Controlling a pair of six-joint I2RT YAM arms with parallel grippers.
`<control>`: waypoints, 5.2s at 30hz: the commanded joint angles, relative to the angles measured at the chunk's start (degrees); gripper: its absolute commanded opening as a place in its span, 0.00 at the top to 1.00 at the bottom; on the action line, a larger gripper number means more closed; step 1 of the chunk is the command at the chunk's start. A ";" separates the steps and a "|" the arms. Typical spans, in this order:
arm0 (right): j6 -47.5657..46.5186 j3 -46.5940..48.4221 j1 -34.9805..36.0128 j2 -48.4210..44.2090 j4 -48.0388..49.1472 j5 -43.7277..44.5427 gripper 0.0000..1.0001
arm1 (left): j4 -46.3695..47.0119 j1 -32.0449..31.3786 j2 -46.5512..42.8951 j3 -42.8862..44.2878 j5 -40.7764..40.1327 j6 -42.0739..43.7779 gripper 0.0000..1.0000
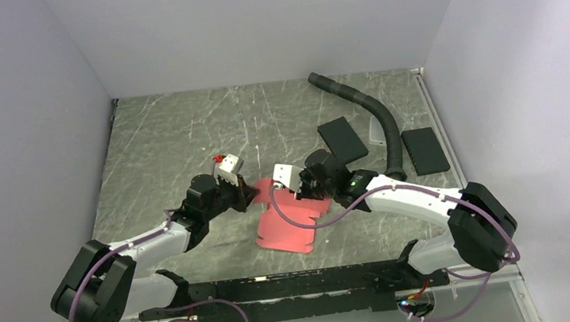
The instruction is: Fold the paper box
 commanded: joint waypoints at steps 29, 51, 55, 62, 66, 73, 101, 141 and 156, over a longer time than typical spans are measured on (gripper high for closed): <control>-2.18 -0.44 1.03 -1.09 1.34 4.80 1.00 | -4.92 0.26 -5.61 2.00 -0.37 -3.67 0.88; -9.55 -5.60 5.23 -2.34 9.27 12.90 1.00 | -16.91 1.41 -23.47 -5.78 -20.97 -11.59 0.52; -12.43 -7.84 9.82 -1.30 13.05 17.06 1.00 | -12.37 1.64 -16.37 -4.73 -19.30 -11.70 0.55; -15.15 -10.90 13.10 -0.33 17.94 20.62 1.00 | -10.66 2.21 -14.40 -5.42 -19.69 -10.22 0.56; -16.28 -12.05 13.93 0.06 19.51 21.18 1.00 | -8.84 2.63 -15.25 -7.23 -18.11 -8.21 0.56; -17.69 -13.22 15.76 0.85 20.22 21.93 1.00 | -0.87 2.63 -12.76 -9.78 -12.68 -2.86 0.53; -16.81 -12.59 16.15 0.40 17.72 19.79 1.00 | 16.50 2.64 5.50 -8.68 5.34 0.48 0.52; -19.64 -12.60 19.71 3.93 15.38 19.96 1.00 | 7.14 1.53 -1.65 -9.30 9.21 -2.60 0.42; -18.80 -12.16 19.79 3.59 14.36 18.88 1.00 | 11.17 -0.84 2.27 -8.44 5.73 -2.27 0.39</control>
